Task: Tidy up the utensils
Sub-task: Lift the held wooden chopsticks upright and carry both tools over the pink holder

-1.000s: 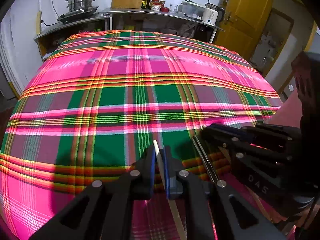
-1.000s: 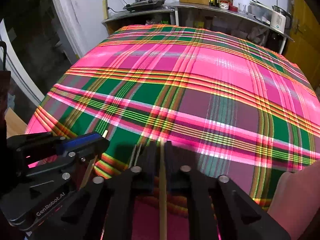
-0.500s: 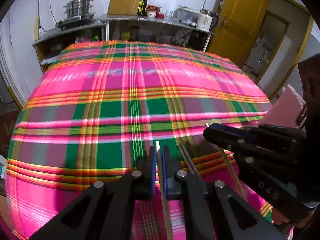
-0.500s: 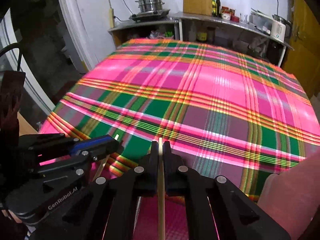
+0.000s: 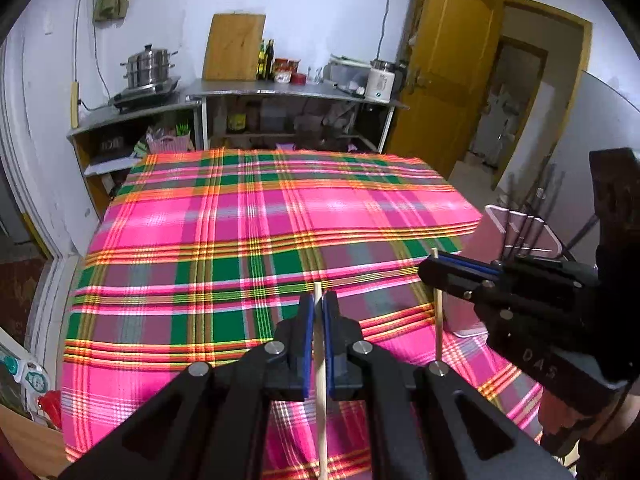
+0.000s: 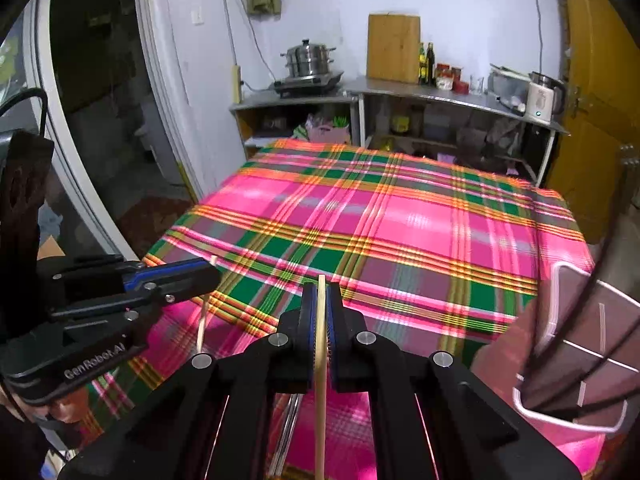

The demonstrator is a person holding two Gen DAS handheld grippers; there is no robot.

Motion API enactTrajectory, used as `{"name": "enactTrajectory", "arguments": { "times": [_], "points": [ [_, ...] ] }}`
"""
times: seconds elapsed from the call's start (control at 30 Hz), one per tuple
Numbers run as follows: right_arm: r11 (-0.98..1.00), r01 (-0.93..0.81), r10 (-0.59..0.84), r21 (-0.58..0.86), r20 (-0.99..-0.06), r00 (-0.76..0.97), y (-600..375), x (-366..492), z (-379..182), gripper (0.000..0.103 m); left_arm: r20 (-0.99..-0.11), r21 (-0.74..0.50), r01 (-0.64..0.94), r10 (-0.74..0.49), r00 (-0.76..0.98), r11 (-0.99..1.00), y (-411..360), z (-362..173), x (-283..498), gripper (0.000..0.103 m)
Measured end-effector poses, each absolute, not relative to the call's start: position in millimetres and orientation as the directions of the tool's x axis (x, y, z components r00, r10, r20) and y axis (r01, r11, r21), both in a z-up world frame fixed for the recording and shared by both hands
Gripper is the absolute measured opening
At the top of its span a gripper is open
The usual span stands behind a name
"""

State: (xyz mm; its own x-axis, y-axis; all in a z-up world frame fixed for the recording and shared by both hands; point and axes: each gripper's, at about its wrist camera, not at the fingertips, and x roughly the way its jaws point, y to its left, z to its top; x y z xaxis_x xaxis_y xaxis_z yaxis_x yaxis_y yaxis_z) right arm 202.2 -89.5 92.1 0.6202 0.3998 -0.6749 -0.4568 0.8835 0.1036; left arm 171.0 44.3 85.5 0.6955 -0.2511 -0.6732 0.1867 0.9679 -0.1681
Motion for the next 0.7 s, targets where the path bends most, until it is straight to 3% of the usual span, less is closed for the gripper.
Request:
{"name": "enactTrajectory", "arguments": {
  "times": [0.7],
  "points": [
    [0.925,-0.345,0.373,0.162,-0.567,0.735,-171.3,138.3,140.3,0.004,-0.604,-0.223,0.270,-0.350,0.716,0.937,13.1,136.6,120.0,0.005]
  ]
}}
